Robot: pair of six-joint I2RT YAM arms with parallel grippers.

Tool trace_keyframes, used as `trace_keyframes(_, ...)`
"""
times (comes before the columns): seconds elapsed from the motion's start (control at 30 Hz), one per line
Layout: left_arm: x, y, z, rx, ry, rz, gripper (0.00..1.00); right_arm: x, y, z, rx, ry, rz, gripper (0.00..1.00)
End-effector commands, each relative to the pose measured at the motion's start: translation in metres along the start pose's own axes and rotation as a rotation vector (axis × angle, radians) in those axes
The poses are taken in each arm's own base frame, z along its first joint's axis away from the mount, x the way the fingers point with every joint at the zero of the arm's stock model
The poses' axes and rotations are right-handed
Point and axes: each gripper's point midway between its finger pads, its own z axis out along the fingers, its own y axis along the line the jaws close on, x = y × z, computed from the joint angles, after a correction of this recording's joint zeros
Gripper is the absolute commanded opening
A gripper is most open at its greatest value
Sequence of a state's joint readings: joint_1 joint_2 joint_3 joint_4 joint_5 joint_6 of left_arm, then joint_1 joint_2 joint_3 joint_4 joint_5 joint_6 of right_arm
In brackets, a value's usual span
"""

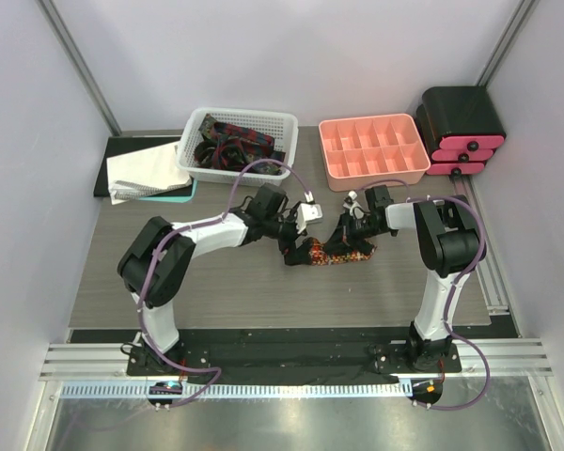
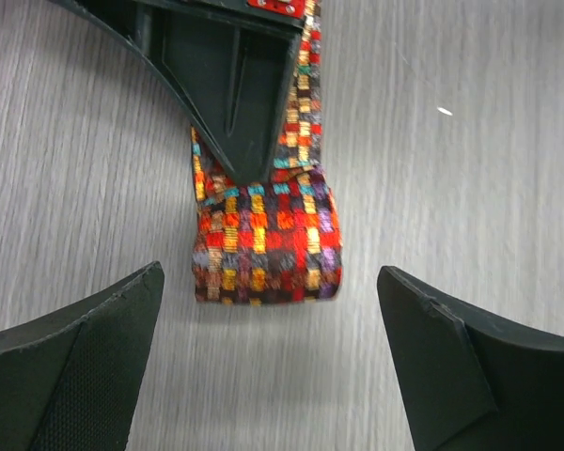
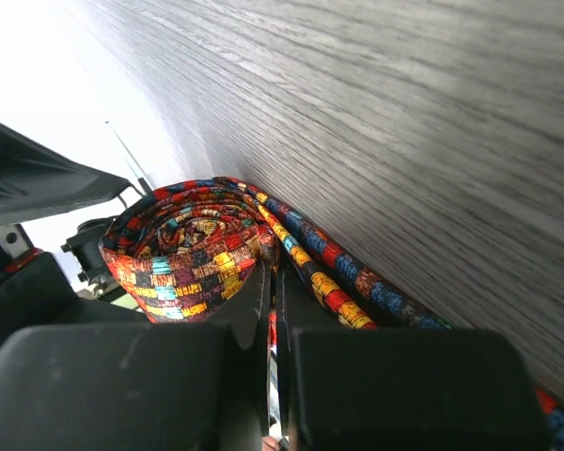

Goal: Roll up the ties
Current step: Roll the tie at the center of the board.

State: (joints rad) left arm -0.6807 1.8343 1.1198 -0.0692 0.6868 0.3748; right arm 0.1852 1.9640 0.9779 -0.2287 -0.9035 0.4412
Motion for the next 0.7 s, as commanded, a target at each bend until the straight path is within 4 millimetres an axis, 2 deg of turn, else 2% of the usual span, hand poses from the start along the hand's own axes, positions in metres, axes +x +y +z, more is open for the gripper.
trace_keyframes(0.0, -0.008, 0.003, 0.019, -0.024, -0.06, -0.004, 0.91, 0.002, -0.053, 0.006, 0.21, -0.029, -0.019, 0.01)
trace_keyframes(0.13, 0.0, 0.004, 0.032, -0.047, -0.065, 0.0, 0.8, 0.007, -0.057, 0.008, 0.216, -0.012, -0.004, 0.01)
trace_keyframes(0.23, 0.014, -0.003, 0.039, -0.042, -0.024, 0.054, 0.67, 0.011, -0.056, 0.009, 0.208, -0.001, 0.004, 0.01)
trace_keyframes(0.27, 0.021, -0.004, 0.042, -0.054, 0.004, 0.06, 0.57, 0.011, -0.055, 0.01, 0.199, -0.002, 0.004, 0.01)
trace_keyframes(0.33, 0.029, -0.004, 0.041, -0.056, 0.034, 0.067, 0.48, 0.012, -0.05, 0.01, 0.18, -0.007, 0.017, 0.01)
trace_keyframes(0.4, 0.037, -0.004, 0.038, -0.064, 0.075, 0.06, 0.34, 0.011, -0.04, 0.009, 0.14, -0.017, 0.007, 0.02)
trace_keyframes(0.43, 0.04, -0.003, 0.037, -0.068, 0.093, 0.068, 0.3, 0.01, -0.035, 0.008, 0.128, -0.019, 0.003, 0.04)
trace_keyframes(0.47, 0.043, -0.002, 0.035, -0.077, 0.11, 0.067, 0.22, 0.01, -0.023, 0.003, 0.1, -0.023, -0.013, 0.12)
trace_keyframes(0.5, 0.051, -0.005, 0.031, -0.07, 0.154, 0.052, 0.19, 0.008, -0.017, -0.002, 0.088, -0.029, -0.024, 0.16)
trace_keyframes(0.53, 0.054, -0.006, 0.029, -0.062, 0.176, 0.062, 0.17, 0.002, -0.009, -0.008, 0.073, -0.042, -0.04, 0.2)
trace_keyframes(0.57, 0.056, -0.007, 0.028, -0.06, 0.193, 0.062, 0.15, 0.003, 0.0, -0.017, 0.066, -0.045, -0.067, 0.28)
trace_keyframes(0.63, 0.067, -0.012, 0.021, -0.04, 0.252, 0.052, 0.14, -0.004, 0.014, -0.029, 0.05, -0.054, -0.109, 0.36)
trace_keyframes(0.67, 0.07, -0.012, 0.019, -0.037, 0.27, 0.064, 0.14, 0.001, 0.015, -0.035, 0.059, -0.035, -0.123, 0.42)
